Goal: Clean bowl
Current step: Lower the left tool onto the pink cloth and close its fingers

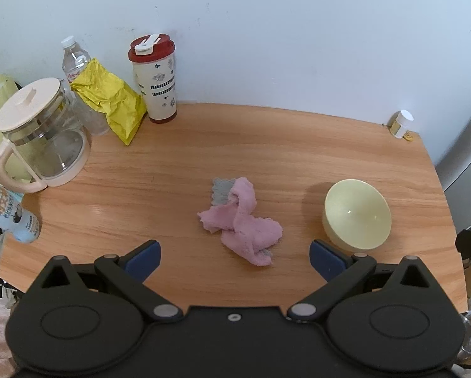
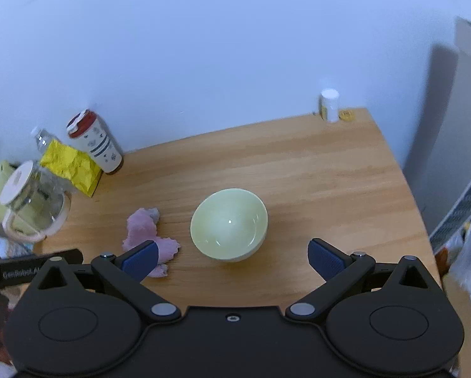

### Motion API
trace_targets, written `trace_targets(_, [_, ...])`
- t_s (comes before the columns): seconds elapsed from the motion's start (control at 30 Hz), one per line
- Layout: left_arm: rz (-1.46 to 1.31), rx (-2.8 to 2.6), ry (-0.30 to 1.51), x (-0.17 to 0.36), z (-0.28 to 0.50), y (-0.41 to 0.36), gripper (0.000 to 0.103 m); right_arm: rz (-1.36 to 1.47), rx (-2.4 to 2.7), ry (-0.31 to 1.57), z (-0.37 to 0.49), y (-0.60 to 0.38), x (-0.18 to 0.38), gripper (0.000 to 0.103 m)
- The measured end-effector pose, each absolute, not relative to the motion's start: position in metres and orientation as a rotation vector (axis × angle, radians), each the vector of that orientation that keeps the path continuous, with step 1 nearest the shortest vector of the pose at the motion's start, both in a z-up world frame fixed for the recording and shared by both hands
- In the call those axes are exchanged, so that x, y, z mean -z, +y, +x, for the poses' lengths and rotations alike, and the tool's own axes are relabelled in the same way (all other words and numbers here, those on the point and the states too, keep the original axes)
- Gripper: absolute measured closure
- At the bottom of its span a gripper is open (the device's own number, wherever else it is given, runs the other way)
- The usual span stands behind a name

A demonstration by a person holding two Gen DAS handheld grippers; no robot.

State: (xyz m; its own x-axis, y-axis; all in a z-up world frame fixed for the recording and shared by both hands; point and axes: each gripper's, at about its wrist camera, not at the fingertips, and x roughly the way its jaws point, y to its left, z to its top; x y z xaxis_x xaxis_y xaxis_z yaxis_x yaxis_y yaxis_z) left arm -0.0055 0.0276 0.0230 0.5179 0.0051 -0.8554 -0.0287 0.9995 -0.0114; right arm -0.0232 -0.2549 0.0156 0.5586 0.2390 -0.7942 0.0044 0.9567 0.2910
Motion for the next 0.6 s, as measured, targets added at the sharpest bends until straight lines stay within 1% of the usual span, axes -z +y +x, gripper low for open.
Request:
trace_targets(0.17, [-0.009, 0.009, 1.026, -0.018, -0.002, 0.034, 0.0, 0.313, -0.109, 0.974, -0.019, -0.26, -0.01, 0.001])
trace_targets(0.3, [-0.01, 0.017, 1.045, -0.013, 0.005, 0.042, 0.0, 0.279, -0.034, 0.977, -0.016, -0.252, -0.001, 0.002])
trace_targets(0.33, [-0.01, 0.019, 1.05, -0.01, 0.009, 0.047, 0.0, 0.277, -0.029, 0.979, -0.015, -0.251, 0.001, 0.009])
trace_targets(0.37, [-0.011, 0.023, 1.052, -0.008, 0.011, 0.05, 0.0, 0.277, -0.025, 0.982, -0.015, -0.25, 0.002, 0.01])
trace_targets(0.5, [-0.007, 0.049, 1.051, 0.002, 0.021, 0.052, 0.0, 0.282, 0.007, 0.997, -0.011, -0.248, 0.015, 0.01])
trace_targets(0.6, [0.006, 0.064, 1.039, 0.013, 0.029, 0.049, 0.0, 0.267, -0.013, 1.006, -0.008, -0.249, 0.023, 0.013])
